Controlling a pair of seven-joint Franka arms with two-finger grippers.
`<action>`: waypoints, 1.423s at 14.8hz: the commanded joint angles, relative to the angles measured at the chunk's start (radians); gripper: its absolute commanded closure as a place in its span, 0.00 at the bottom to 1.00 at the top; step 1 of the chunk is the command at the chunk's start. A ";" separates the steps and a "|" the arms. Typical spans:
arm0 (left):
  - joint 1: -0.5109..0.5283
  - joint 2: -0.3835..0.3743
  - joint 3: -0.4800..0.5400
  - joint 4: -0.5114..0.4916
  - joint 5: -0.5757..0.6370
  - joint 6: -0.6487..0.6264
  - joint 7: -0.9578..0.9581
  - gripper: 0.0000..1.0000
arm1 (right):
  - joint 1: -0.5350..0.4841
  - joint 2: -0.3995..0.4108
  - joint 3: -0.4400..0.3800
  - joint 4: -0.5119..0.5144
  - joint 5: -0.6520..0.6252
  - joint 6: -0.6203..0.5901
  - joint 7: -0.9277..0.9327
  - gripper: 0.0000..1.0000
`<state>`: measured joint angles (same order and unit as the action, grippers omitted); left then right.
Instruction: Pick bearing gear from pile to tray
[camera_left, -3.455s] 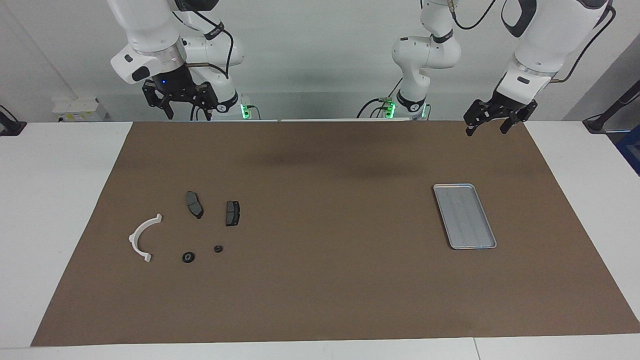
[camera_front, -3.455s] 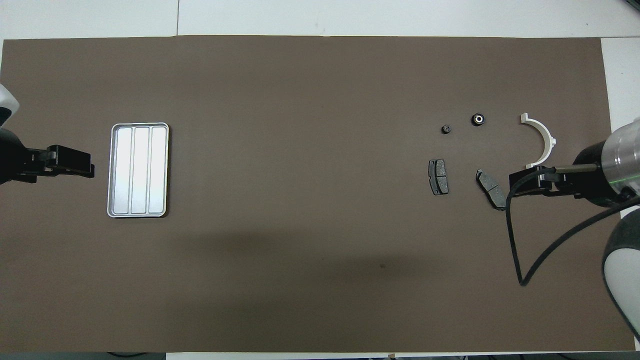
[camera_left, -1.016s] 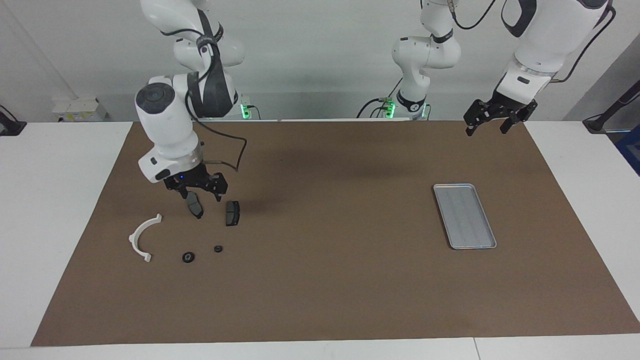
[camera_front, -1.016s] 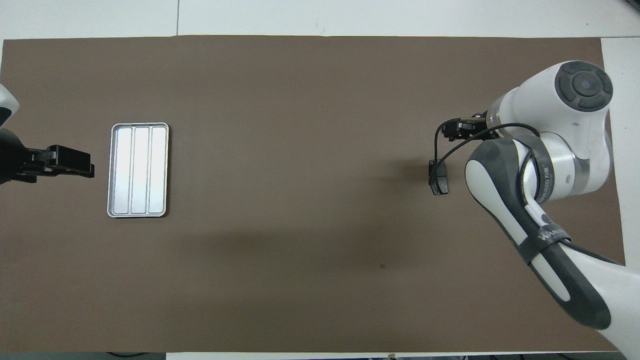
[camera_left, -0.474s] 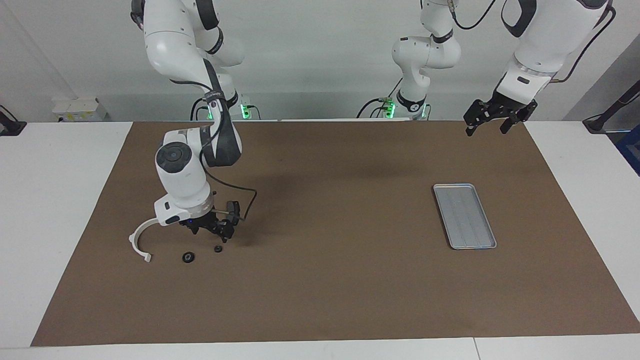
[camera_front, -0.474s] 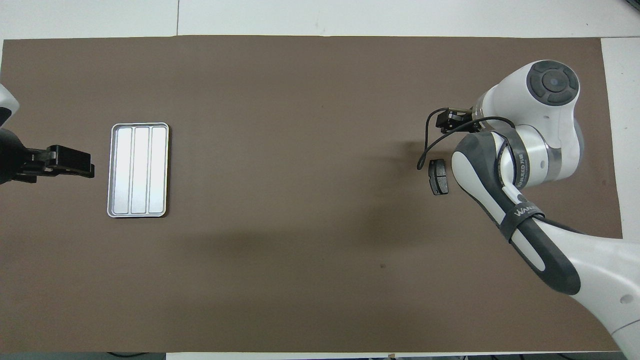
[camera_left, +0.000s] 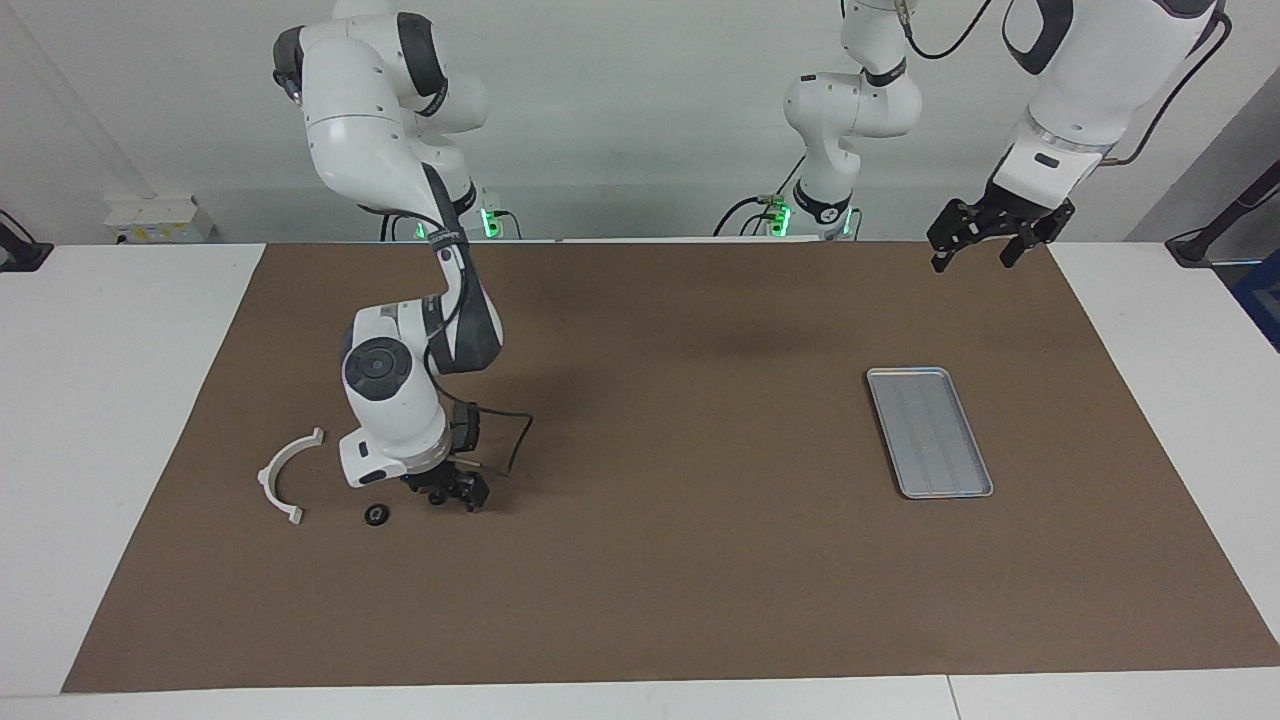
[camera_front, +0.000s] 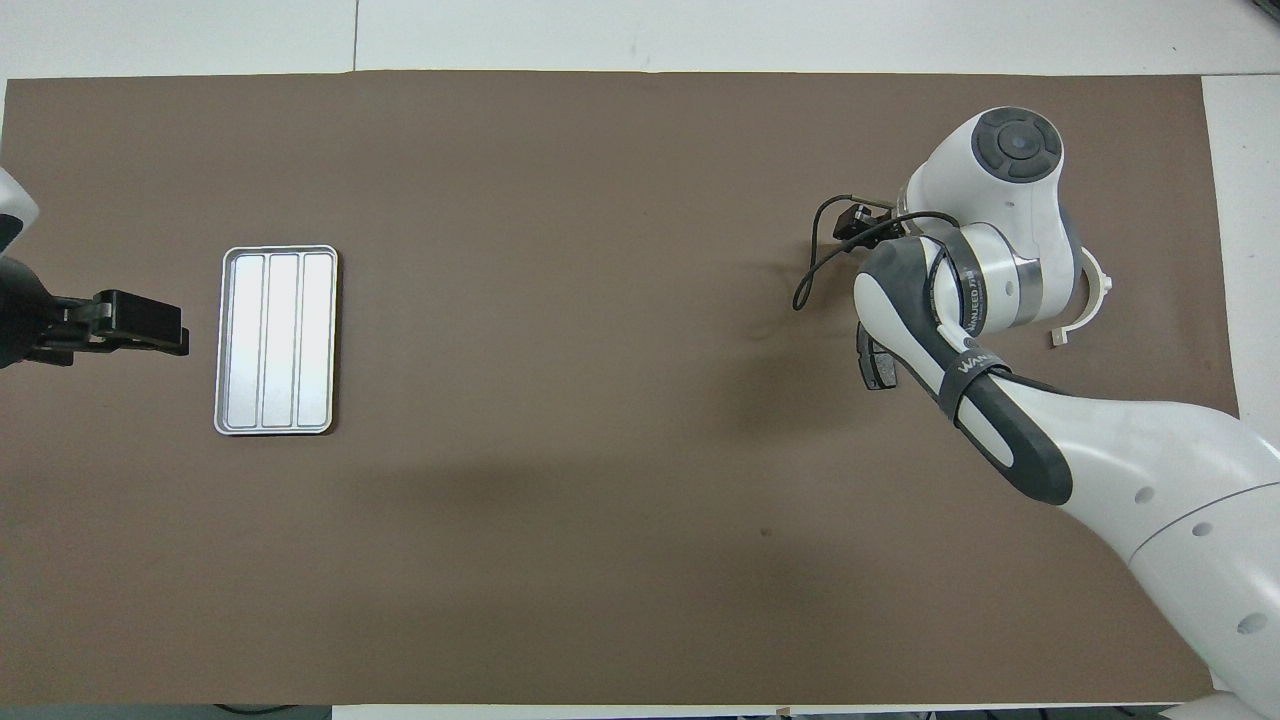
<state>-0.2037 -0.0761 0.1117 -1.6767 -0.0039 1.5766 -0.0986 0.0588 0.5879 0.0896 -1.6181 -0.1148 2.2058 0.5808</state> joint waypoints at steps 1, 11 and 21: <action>-0.003 -0.008 0.005 -0.009 -0.004 -0.003 -0.003 0.00 | -0.013 0.012 0.004 0.024 -0.023 -0.003 0.021 0.06; -0.003 -0.008 0.005 -0.009 -0.004 -0.004 -0.003 0.00 | -0.023 0.012 0.006 0.009 -0.008 0.011 0.019 0.90; -0.003 -0.008 0.005 -0.009 -0.004 -0.004 -0.003 0.00 | -0.023 -0.048 0.009 0.075 -0.009 -0.181 -0.071 1.00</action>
<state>-0.2037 -0.0761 0.1117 -1.6767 -0.0039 1.5766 -0.0986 0.0465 0.5812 0.0879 -1.5685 -0.1156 2.1037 0.5537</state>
